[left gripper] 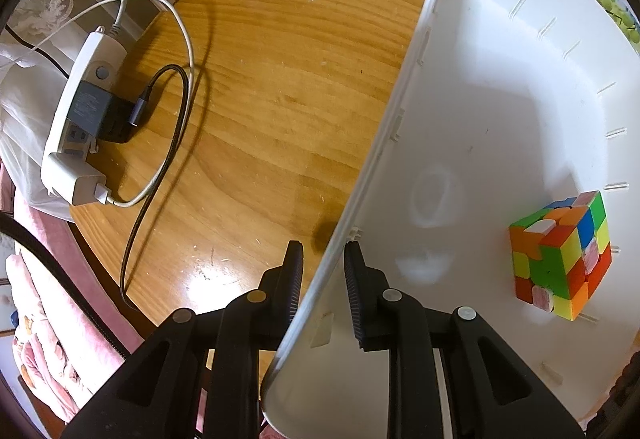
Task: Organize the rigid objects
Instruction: 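Reach the right tool to the white toy box with round lens and grasp it, then carry the white toy box with the right tool and release it in the tray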
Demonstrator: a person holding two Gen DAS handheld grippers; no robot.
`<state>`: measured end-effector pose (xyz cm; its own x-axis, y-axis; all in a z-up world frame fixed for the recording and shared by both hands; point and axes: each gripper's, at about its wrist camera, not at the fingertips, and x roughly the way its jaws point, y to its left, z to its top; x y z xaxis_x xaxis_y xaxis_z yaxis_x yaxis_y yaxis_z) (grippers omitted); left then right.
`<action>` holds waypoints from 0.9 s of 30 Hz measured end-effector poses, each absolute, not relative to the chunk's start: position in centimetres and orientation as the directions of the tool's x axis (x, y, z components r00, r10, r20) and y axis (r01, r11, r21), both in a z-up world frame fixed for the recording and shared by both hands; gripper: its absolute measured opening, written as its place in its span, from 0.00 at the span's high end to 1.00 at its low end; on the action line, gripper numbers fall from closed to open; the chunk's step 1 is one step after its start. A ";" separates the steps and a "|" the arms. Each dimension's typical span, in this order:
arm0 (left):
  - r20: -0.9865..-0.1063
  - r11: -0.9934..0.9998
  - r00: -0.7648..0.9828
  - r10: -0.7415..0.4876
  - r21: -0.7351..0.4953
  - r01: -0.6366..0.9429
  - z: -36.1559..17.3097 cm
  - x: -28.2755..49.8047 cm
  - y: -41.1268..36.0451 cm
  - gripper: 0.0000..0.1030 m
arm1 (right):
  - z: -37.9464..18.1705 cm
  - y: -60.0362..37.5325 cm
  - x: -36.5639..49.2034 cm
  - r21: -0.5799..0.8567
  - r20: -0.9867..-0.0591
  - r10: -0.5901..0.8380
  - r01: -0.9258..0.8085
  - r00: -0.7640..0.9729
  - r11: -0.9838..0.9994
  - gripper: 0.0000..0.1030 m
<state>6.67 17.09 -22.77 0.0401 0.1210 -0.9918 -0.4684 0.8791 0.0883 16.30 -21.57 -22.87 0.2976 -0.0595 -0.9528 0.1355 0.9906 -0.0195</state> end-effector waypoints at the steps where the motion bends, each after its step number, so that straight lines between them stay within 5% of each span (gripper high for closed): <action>1: -0.992 0.880 0.036 0.120 0.089 -0.467 -22.9 6.7 17.1 0.76 | -22.8 -21.4 16.3 -0.023 -0.952 -0.060 0.126 0.300 0.992 0.34; 3: -0.993 0.881 0.029 0.118 0.091 -0.464 -23.1 6.7 17.0 0.76 | -22.6 -21.2 16.3 -0.020 -0.950 -0.054 0.114 0.307 0.993 0.41; 27: -0.998 0.957 0.011 0.057 0.052 -0.286 -24.6 9.2 15.9 0.83 | -22.1 -20.4 10.0 0.098 -0.970 0.044 0.222 0.239 0.970 0.44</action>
